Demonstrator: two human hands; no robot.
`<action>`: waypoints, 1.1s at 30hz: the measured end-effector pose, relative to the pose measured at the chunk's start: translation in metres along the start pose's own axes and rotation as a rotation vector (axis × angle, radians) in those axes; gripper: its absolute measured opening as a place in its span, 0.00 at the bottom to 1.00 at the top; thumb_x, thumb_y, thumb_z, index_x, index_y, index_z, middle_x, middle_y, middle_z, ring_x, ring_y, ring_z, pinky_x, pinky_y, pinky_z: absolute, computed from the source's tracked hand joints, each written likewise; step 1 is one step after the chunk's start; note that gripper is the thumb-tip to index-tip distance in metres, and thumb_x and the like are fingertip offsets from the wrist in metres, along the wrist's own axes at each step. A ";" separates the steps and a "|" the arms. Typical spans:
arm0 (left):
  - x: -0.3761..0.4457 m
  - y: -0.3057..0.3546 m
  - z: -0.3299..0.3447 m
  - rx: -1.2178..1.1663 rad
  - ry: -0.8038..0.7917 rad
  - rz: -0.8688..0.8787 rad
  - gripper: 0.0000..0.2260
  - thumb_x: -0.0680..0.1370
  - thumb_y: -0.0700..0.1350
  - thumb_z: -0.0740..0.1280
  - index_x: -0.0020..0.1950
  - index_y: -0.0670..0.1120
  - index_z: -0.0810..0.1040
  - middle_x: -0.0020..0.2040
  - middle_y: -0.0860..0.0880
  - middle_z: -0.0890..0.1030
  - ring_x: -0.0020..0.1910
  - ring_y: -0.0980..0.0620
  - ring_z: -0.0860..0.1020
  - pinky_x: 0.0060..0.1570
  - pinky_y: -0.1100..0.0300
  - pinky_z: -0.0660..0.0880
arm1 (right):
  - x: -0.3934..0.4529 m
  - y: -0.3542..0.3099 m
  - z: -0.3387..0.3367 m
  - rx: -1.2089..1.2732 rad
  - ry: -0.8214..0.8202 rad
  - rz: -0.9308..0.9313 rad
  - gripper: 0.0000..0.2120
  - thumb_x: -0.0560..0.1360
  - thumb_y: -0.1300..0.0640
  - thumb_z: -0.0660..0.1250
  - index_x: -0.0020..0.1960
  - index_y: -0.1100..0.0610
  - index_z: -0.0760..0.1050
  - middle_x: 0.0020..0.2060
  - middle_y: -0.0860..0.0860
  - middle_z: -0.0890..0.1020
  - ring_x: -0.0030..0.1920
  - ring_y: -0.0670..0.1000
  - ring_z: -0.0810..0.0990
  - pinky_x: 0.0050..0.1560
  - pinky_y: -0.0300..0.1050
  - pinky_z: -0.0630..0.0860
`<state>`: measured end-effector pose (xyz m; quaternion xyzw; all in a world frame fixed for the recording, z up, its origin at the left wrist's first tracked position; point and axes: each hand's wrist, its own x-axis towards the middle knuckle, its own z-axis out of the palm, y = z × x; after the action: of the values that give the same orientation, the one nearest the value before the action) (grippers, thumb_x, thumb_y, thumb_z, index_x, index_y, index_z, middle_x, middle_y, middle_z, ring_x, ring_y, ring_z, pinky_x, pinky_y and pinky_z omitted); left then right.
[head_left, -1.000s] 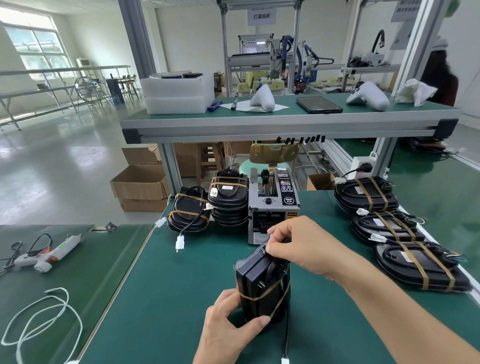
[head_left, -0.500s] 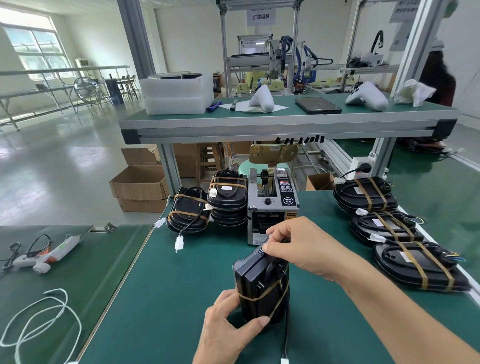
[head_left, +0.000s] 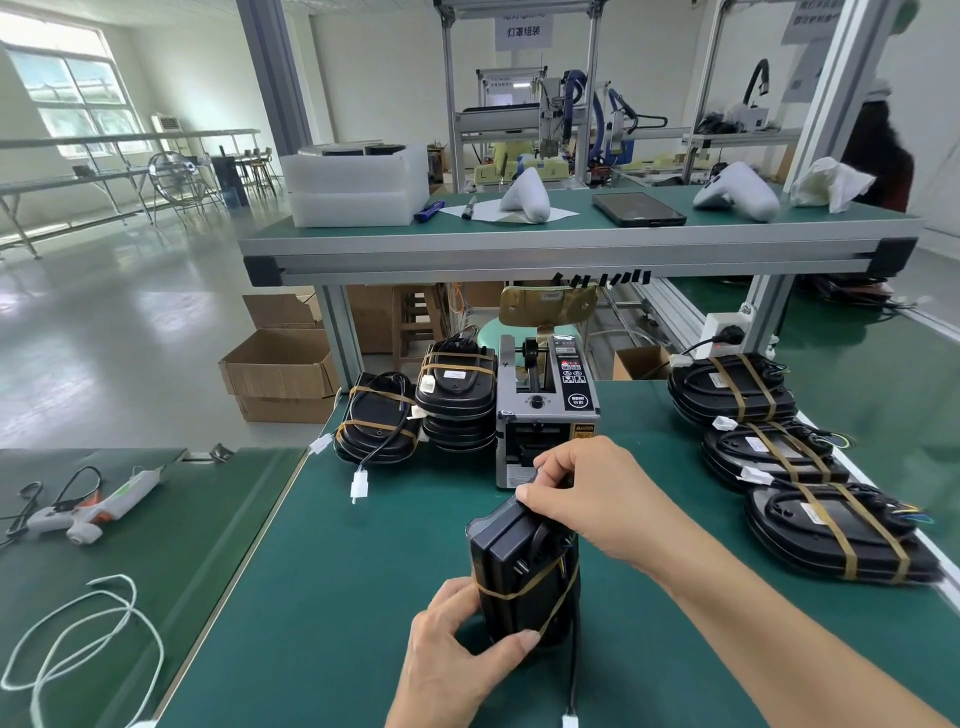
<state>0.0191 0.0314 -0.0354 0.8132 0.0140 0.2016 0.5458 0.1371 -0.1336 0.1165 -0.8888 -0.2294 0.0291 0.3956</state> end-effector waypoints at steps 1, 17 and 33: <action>0.000 0.000 0.000 -0.002 0.002 -0.002 0.16 0.65 0.57 0.82 0.52 0.66 0.88 0.57 0.61 0.85 0.58 0.57 0.84 0.56 0.72 0.74 | 0.000 0.001 0.000 0.005 0.005 0.005 0.13 0.72 0.47 0.76 0.36 0.55 0.82 0.42 0.48 0.87 0.49 0.44 0.84 0.52 0.44 0.80; -0.001 0.003 -0.001 -0.011 -0.008 -0.005 0.17 0.65 0.54 0.82 0.53 0.60 0.89 0.57 0.59 0.86 0.58 0.56 0.85 0.57 0.71 0.75 | -0.002 0.016 0.013 0.227 -0.002 0.077 0.16 0.69 0.41 0.78 0.49 0.46 0.76 0.48 0.45 0.82 0.47 0.46 0.80 0.47 0.41 0.76; -0.002 0.002 0.000 0.060 -0.009 -0.072 0.17 0.67 0.48 0.85 0.53 0.59 0.89 0.56 0.59 0.87 0.57 0.57 0.85 0.57 0.69 0.76 | 0.002 0.025 0.021 0.490 0.022 0.110 0.08 0.77 0.56 0.75 0.53 0.44 0.83 0.47 0.43 0.84 0.44 0.37 0.81 0.45 0.26 0.72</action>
<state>0.0170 0.0302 -0.0339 0.8291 0.0470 0.1776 0.5281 0.1437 -0.1330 0.0845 -0.7778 -0.1625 0.0956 0.5995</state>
